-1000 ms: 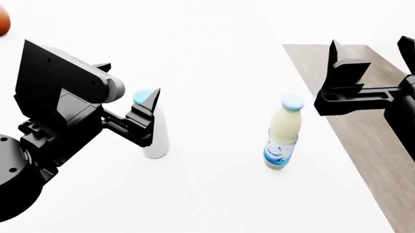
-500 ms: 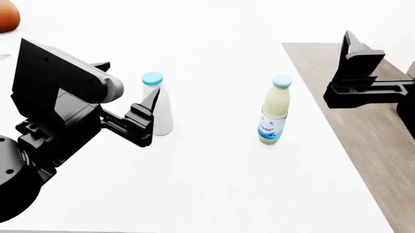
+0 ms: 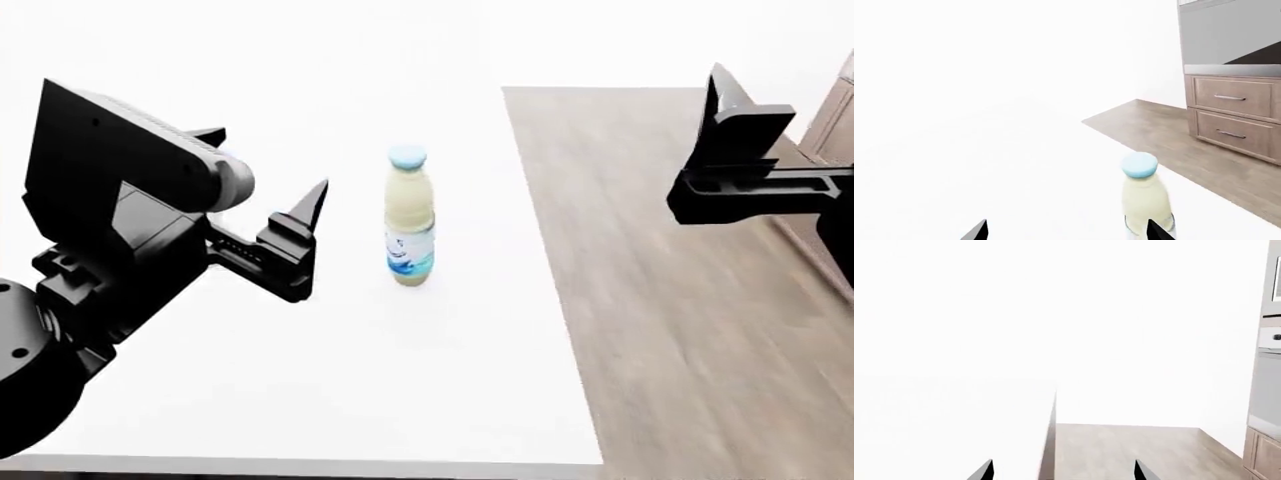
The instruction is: Move the drinks to the dining counter.
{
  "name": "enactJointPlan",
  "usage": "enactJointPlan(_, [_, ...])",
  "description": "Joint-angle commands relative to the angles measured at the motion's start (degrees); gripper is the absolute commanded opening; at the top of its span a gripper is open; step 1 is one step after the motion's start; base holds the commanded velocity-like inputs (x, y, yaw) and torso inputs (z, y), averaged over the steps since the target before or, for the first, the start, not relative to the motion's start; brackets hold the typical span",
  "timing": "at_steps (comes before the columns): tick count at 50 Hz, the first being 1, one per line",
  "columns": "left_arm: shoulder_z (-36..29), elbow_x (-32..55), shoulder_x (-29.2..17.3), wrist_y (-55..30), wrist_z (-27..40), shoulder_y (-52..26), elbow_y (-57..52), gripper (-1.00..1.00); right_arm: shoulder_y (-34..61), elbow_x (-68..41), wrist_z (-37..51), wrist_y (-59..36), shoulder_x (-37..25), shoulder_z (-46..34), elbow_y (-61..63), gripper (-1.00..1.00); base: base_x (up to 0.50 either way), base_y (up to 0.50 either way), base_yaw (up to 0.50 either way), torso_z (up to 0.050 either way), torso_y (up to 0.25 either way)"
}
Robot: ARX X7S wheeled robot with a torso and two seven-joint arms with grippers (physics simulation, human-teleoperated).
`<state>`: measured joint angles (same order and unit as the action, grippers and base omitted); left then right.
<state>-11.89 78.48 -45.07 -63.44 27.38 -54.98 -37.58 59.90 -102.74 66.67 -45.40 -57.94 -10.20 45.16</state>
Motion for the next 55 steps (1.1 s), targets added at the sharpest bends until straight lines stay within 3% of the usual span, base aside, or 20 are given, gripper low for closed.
enactJointPlan(1, [-0.18, 0.4, -0.12, 0.01, 0.27, -0.48, 0.04, 1.0, 0.15, 0.03, -0.04, 0.1, 0.04, -0.02, -0.01, 1.0, 0.5, -0.14, 0.0, 0.0, 0.0])
enactJointPlan(35, [-0.44, 0.18, -0.69, 1.07, 0.24, 0.32, -0.18, 1.0, -0.18, 1.07, 0.59, -0.67, -0.53, -0.77, 0.25, 1.0, 0.5, -0.14, 0.0, 0.0, 0.0])
enactJointPlan(55, [-0.74, 0.35, -0.89, 1.39, 0.38, 0.23, -0.24, 1.0, -1.0, -0.46, 1.59, 0.12, -1.68, -0.22, -0.05, 1.0, -0.01, -0.21, -0.5, 0.0, 0.0])
